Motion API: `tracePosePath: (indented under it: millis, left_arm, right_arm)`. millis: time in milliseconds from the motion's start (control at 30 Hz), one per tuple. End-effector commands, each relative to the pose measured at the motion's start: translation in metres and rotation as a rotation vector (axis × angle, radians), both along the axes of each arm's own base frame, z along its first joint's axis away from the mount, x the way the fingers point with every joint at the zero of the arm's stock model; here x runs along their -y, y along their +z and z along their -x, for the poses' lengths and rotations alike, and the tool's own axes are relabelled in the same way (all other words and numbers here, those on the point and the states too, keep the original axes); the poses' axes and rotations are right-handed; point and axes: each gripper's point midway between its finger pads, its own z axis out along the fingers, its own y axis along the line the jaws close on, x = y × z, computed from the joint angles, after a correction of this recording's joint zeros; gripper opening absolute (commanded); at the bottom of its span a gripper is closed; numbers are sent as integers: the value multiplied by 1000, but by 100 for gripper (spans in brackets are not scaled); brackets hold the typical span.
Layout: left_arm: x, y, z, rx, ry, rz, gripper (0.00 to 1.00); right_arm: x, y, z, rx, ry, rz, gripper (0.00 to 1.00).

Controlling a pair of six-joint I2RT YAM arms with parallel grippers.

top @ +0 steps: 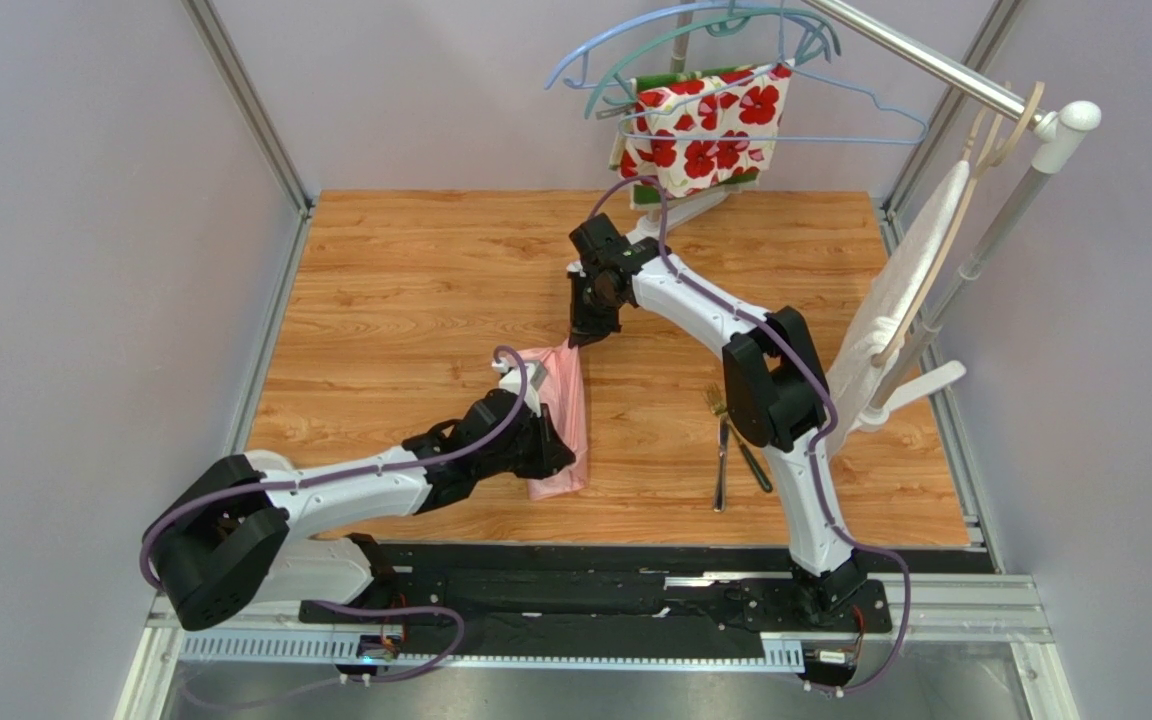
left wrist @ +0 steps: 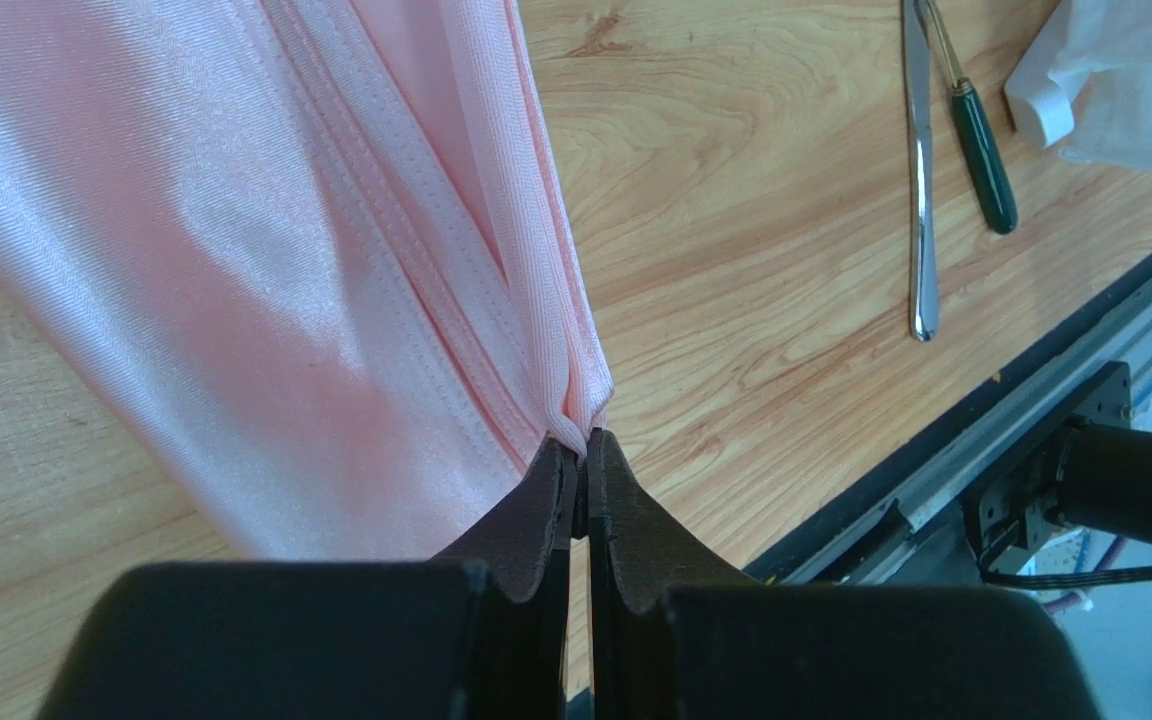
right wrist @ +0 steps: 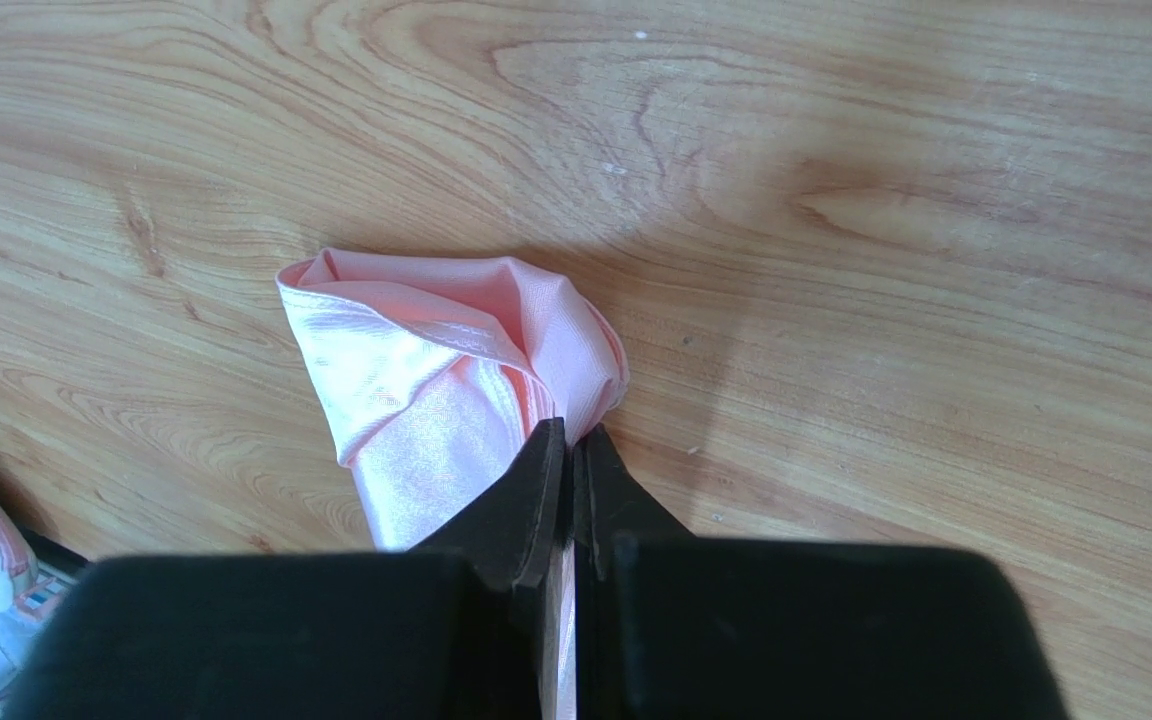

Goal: Fold the napkin into a case and place the utensils inside
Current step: Pick up the 2/3-rectangle-folded napkin from the folded napkin, then pick up the 2/3-rectangle-folded napkin from the folded-napkin.

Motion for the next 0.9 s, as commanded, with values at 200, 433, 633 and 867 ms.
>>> tracePosePath:
  millis: [200, 433, 633, 867]
  left_arm:
    - [-16, -26, 23, -122, 12, -61, 0]
    - [12, -18, 15, -120, -67, -34, 0]
    - [55, 0, 5, -116, -169, 48, 0]
    - [99, 18, 7, -105, -281, 90, 0]
  right_arm:
    - [-16, 32, -37, 164, -25, -43, 0]
    - [8, 38, -42, 223, -23, 53, 0]
    - [48, 22, -32, 202, -6, 144, 0]
    - [109, 9, -22, 173, -45, 214, 0]
